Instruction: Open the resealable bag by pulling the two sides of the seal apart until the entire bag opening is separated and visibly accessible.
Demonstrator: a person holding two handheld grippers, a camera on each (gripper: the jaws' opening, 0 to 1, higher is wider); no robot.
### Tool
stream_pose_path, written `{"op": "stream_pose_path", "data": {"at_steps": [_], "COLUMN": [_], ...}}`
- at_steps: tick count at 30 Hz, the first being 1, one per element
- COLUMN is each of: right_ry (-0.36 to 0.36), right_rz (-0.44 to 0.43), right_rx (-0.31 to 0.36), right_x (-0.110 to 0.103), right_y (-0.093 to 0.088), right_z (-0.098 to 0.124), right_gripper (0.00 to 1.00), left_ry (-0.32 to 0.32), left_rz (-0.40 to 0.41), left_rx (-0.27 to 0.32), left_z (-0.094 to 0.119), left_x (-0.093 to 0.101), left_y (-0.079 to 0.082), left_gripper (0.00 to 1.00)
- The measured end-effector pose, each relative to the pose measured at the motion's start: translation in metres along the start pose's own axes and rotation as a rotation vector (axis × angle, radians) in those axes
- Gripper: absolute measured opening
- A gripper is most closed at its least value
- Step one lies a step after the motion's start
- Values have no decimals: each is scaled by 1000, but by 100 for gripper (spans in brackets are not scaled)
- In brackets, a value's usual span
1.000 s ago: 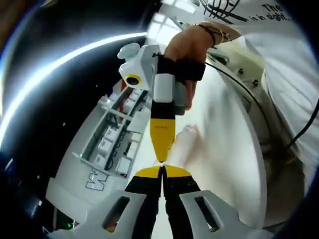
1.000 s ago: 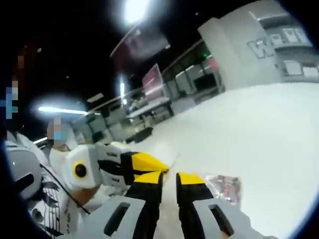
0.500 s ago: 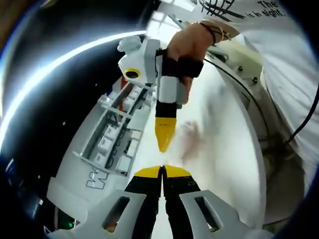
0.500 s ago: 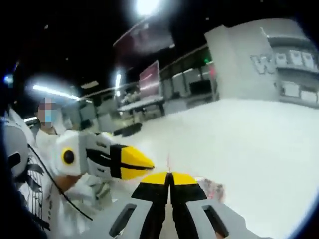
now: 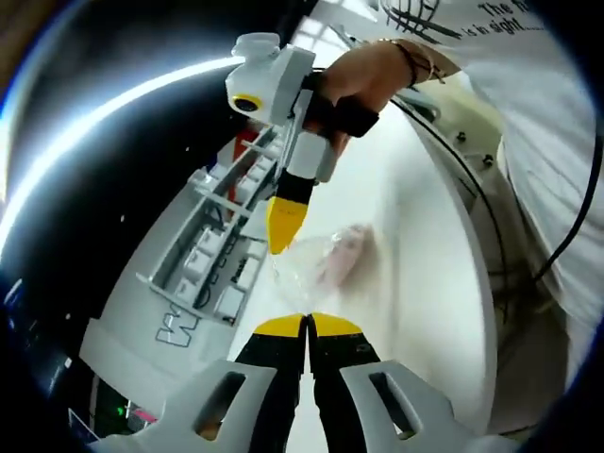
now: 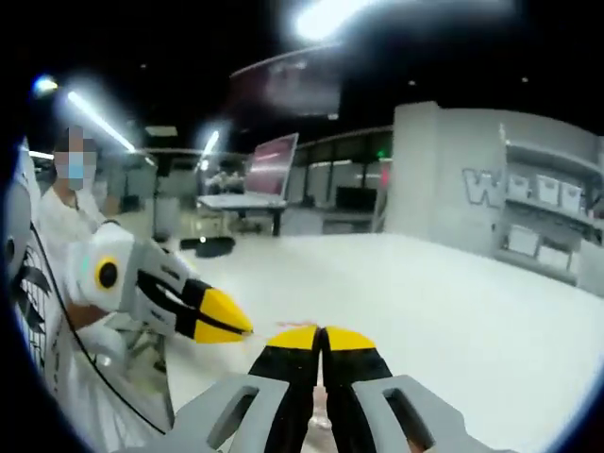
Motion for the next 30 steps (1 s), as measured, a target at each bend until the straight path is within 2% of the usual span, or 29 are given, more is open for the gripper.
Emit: {"op": "stream_pose_path", "data": {"at_steps": [7,13,20,25,28,30], "right_ry": [47,65,63,66,69,68], "right_rz": [-67,-91,-114,-138,-154,-162], "right_rx": [4,5,15,27,32,34], "right_x": [-3,-6,-2,0,1,2], "right_y": [-6,-9,-10,-11,-12,-12], "right_z": [-5,-7,-5,-4,-3,-3], "right_gripper": [0,0,0,0,0,0], "left_ry": [8,2,-2,-5,6,13], "left_rz": [109,142,207,301,370,398], "left_rx": [22,35,35,41,27,15], "left_z": [2,1,-1,0,0,1], "left_x": [-3,-1,1,0,-2,-4], "left_y": [-5,-4,-8,-11,-16,-18], "left_gripper": [3,3,10,13,21,23]}}
Point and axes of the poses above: the point that each gripper's makers call its tool centre point, and the gripper's own axes: z roughly backward along the fingers, x roughly to its right, y roughly out of its top, the point moved 5 cm from there along z, roughly backward along the fingers
